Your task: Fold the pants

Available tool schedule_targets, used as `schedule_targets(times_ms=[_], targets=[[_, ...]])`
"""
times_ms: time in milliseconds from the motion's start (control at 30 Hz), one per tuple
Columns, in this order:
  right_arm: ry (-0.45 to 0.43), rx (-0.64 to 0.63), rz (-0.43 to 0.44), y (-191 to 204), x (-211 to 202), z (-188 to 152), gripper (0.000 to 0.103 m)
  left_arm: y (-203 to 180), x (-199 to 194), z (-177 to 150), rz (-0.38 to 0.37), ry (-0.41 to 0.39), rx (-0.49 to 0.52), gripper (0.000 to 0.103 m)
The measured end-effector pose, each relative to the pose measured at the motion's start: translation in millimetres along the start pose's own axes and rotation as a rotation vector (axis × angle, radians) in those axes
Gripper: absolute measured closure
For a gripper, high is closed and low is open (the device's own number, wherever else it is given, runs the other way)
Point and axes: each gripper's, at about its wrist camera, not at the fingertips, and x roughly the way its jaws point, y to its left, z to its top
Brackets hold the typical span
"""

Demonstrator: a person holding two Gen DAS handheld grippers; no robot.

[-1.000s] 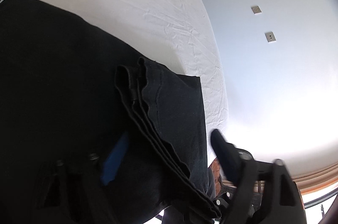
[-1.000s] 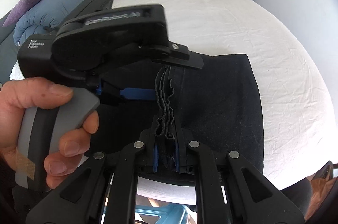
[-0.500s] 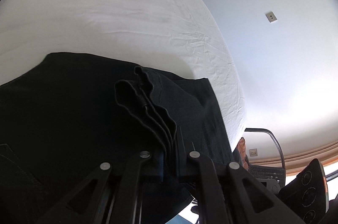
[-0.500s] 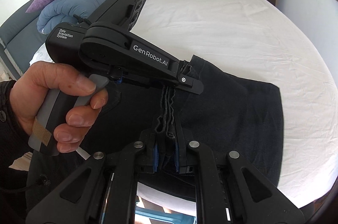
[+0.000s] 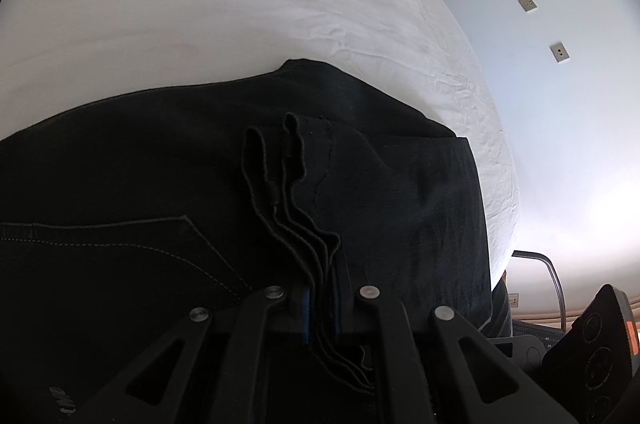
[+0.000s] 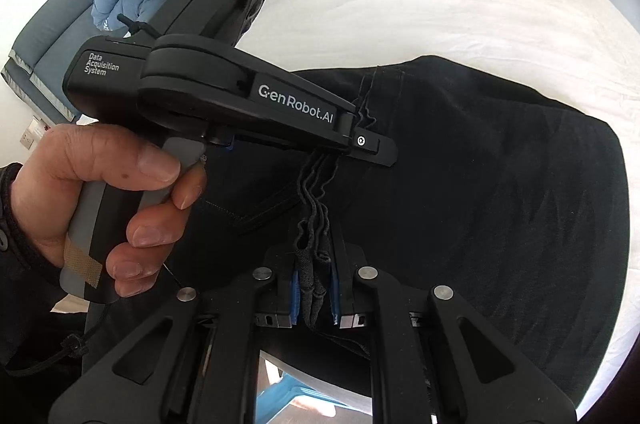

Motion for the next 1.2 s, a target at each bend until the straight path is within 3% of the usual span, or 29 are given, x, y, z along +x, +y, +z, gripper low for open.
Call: schedule_targets(times_ms=[167, 233, 300, 333, 367, 433, 567, 633, 667, 800, 867, 1033, 1133, 1167, 1200], targets=[[0.053, 0.021, 0.004, -10, 21, -8, 0.090, 5, 3, 1, 0.002, 0.002, -0.001, 0.092], [0.075, 0.062, 0.016, -19, 22, -12, 0.089, 8, -2, 2, 0.017, -0.014, -0.004, 0.085], [0.084, 0.092, 0.051, -28, 15, -18, 0.086, 11, -14, 1, 0.049, -0.045, -0.005, 0.055], [0.086, 0.103, 0.074, -31, 11, -19, 0.078, 13, -22, 1, 0.069, -0.064, -0.005, 0.046], [0.090, 0.114, 0.114, -34, 7, -21, 0.050, 12, -30, 1, 0.099, -0.088, -0.005, 0.036], [0.090, 0.151, 0.195, -42, -6, -32, 0.001, 10, -41, 0, 0.161, -0.119, 0.002, 0.032], [0.045, 0.152, 0.302, -56, -45, -60, 0.000, -10, -58, -3, 0.174, -0.196, 0.034, 0.032], [-0.018, 0.157, 0.349, -66, -71, -59, 0.000, -27, -54, -8, 0.176, -0.215, 0.070, 0.030], [-0.045, 0.178, 0.368, -83, -84, -68, 0.000, -35, -47, -11, 0.179, -0.214, 0.086, 0.027], [-0.156, 0.335, 0.358, -162, -115, -43, 0.002, -52, -4, -36, 0.164, -0.132, 0.123, 0.027], [-0.172, 0.426, 0.421, -210, -124, -36, 0.009, -55, 8, -53, 0.193, -0.127, 0.143, 0.027], [-0.139, 0.546, 0.567, -292, -97, -20, 0.010, -57, 6, -77, 0.253, -0.173, 0.151, 0.026], [-0.080, 0.638, 0.520, -326, -58, -31, 0.011, -52, 7, -86, 0.269, -0.170, 0.154, 0.025], [-0.061, 0.666, 0.540, -332, -48, -41, 0.018, -52, 5, -88, 0.271, -0.171, 0.157, 0.025], [-0.079, 0.655, 0.528, -331, -44, -48, 0.020, -51, 5, -90, 0.269, -0.177, 0.160, 0.025]])
